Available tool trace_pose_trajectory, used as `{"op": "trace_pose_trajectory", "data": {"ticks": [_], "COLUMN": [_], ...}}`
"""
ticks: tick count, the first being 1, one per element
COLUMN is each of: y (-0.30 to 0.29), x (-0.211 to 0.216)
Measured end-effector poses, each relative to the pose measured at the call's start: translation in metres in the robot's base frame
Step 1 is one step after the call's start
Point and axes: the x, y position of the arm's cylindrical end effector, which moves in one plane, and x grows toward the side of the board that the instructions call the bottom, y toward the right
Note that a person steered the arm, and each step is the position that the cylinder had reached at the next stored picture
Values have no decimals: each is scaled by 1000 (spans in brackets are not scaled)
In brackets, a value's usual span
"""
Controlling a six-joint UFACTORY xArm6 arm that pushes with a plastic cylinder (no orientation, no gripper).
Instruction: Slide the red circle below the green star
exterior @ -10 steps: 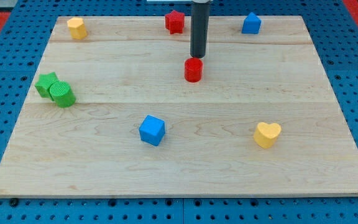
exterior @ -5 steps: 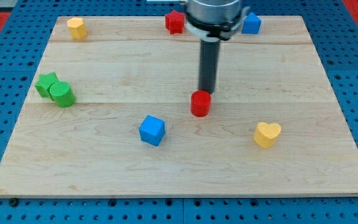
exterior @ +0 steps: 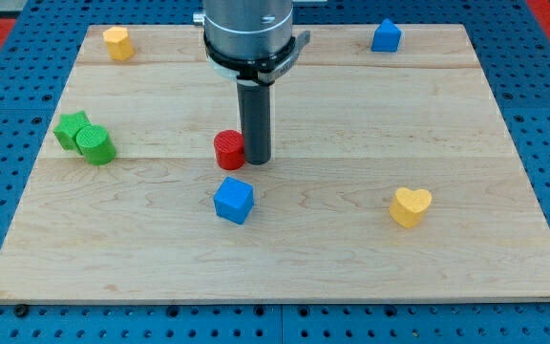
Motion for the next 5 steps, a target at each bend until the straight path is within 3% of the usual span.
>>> {"op": "trace_pose_trajectory", "data": {"ticks": [1, 3, 5], "y": [-56, -66, -130], "x": [2, -40, 19]}}
